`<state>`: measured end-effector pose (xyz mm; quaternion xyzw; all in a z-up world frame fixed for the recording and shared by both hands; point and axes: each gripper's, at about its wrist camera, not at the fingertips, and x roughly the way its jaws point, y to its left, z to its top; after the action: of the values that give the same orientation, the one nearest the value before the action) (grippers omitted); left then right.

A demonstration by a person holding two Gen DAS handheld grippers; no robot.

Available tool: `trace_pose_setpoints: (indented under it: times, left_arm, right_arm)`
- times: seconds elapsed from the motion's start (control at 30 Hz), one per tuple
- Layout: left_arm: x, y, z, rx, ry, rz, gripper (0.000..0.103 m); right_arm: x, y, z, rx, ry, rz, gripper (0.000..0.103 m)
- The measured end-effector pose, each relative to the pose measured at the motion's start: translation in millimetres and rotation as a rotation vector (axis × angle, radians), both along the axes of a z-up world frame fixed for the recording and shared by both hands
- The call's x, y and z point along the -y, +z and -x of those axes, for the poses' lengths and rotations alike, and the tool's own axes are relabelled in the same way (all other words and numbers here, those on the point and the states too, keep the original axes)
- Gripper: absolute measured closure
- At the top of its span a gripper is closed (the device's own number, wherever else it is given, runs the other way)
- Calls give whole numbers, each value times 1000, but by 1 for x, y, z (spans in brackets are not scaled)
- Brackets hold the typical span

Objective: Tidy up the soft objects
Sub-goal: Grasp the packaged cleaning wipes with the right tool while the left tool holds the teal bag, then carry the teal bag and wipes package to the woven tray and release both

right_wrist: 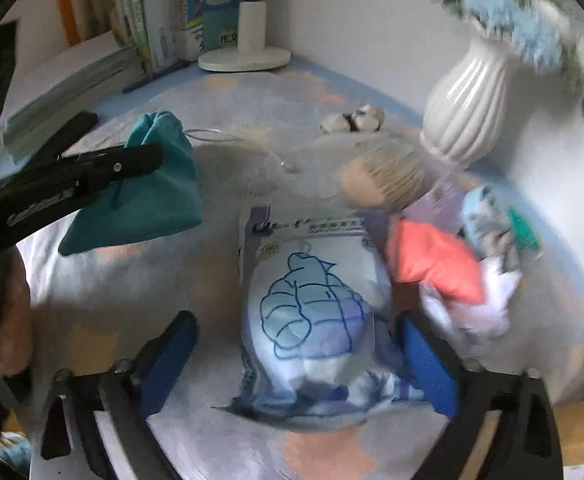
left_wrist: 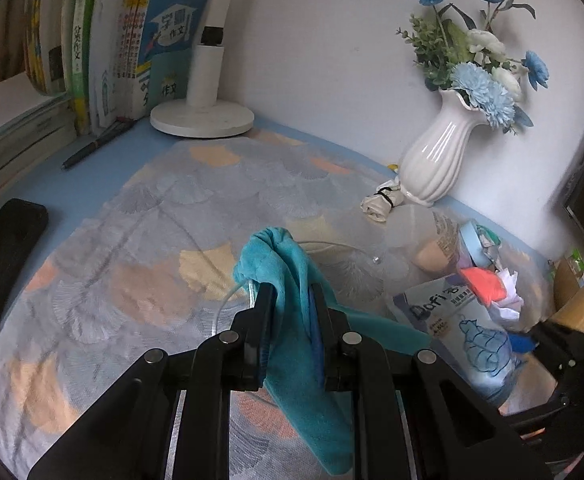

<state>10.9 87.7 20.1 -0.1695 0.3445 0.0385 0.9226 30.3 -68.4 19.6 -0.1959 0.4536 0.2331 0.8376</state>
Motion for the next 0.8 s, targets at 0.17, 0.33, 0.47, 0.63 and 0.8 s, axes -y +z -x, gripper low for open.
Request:
trace_pose_setpoints:
  times: [0.17, 0.33, 0.47, 0.63, 0.8]
  left_arm:
    - [5, 0, 1, 2, -14, -16, 89]
    - [7, 0, 1, 5, -20, -19, 89]
    - [8, 0, 0, -2, -27, -24, 89]
    - [10, 0, 0, -7, -29, -41, 89]
    - [10, -2, -2, -24, -28, -48, 88]
  right_arm:
    - [6, 1, 12, 30, -4, -56, 39]
    - [15, 7, 44, 71, -7, -72, 39]
    - [48, 17, 69, 94, -80, -103, 39]
    - [92, 18, 76, 89, -190, -103, 39]
    - [110, 4, 79, 25, -245, -123, 36]
